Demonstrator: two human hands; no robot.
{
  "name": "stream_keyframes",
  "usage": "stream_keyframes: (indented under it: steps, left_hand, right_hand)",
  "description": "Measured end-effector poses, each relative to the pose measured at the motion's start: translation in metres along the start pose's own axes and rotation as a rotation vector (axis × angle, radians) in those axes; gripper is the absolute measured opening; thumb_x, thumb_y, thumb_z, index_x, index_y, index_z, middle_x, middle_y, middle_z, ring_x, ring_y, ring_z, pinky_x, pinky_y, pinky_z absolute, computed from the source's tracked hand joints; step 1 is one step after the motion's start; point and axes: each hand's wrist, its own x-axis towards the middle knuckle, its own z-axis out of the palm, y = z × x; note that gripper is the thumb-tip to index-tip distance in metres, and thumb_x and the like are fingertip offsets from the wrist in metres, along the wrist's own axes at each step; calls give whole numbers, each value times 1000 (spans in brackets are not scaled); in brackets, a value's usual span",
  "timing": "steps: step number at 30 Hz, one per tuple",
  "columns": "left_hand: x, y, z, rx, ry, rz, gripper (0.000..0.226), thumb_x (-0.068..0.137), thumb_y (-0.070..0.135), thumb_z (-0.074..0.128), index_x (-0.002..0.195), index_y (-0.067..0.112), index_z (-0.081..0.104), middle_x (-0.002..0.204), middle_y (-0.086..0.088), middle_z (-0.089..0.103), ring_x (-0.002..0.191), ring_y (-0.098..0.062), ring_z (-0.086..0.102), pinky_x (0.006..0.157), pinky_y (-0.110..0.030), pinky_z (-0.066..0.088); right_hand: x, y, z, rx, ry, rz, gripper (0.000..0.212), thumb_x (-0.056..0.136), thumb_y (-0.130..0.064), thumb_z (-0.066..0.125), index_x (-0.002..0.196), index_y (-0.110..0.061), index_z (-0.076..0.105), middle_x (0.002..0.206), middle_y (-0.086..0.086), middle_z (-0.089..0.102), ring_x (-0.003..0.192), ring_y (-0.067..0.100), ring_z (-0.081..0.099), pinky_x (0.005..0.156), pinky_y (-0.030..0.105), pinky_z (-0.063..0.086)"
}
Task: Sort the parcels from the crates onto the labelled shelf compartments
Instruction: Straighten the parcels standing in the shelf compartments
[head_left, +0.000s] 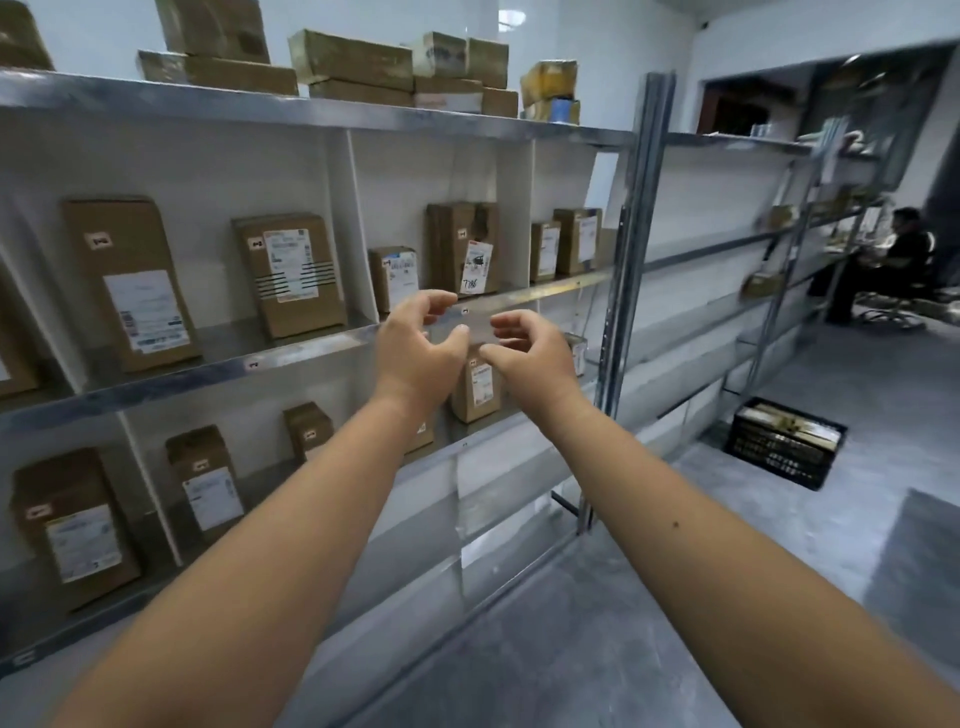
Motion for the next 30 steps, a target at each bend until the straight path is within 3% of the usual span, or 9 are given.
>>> stream_keyframes:
  steps: [6,10,13,16,19,24,30]
  left_hand:
    - [-1,-21,-25,19,34,-30,33,89,25,71,122,25,69,116,9,69,108,-11,64,95,-39,59]
    - [-3,-43,-59,60,96,-76,30,87,26,72,116,28,68,112,7,70,107,-15,66,94,-43,60]
    - [-8,-59,-93,120,148,-129,31,90,25,73,120,27,67,116,7,68,110,-14,64,93,-34,60]
    - [-19,-76,-139,202,225,-189,32,92,24,73,122,28,64,117,9,67,109,-11,63,89,-27,57]
    - [-38,-94,-191,269,342,-272,32,93,23,72,124,28,65,118,9,66,110,-9,61,91,-28,56]
    - [-65,-116,-281,366,495,-368,30,92,26,71,121,29,66,113,9,67,109,-13,62,94,-41,59]
    - [-74,-154,-374,431,657,-410,34,93,26,70,126,26,66,115,7,67,108,-13,63,90,-33,59]
  right_hand:
    - [6,-1,25,11,-73,-33,30,91,-19,73,119,-24,66,114,-5,68,108,13,64,92,32,58]
    - [11,-8,67,67,-202,-62,31,92,-19,74,120,-23,65,112,-6,68,106,11,65,80,20,56]
    - [12,-15,108,123,-305,-70,33,91,-20,77,120,-24,65,112,-7,67,106,10,65,83,22,58]
    - [9,-27,156,192,-403,-57,34,92,-19,77,123,-22,64,110,-8,66,103,7,64,75,13,54]
    - [2,-40,210,239,-496,-57,35,92,-19,77,124,-22,65,110,-7,66,103,8,64,80,20,57]
    - [-23,-69,296,333,-682,-74,37,92,-19,77,126,-22,64,111,-10,65,101,3,62,73,14,49]
    - [-42,-102,403,351,-798,-115,35,90,-19,79,122,-24,66,111,-7,68,104,8,66,77,20,54]
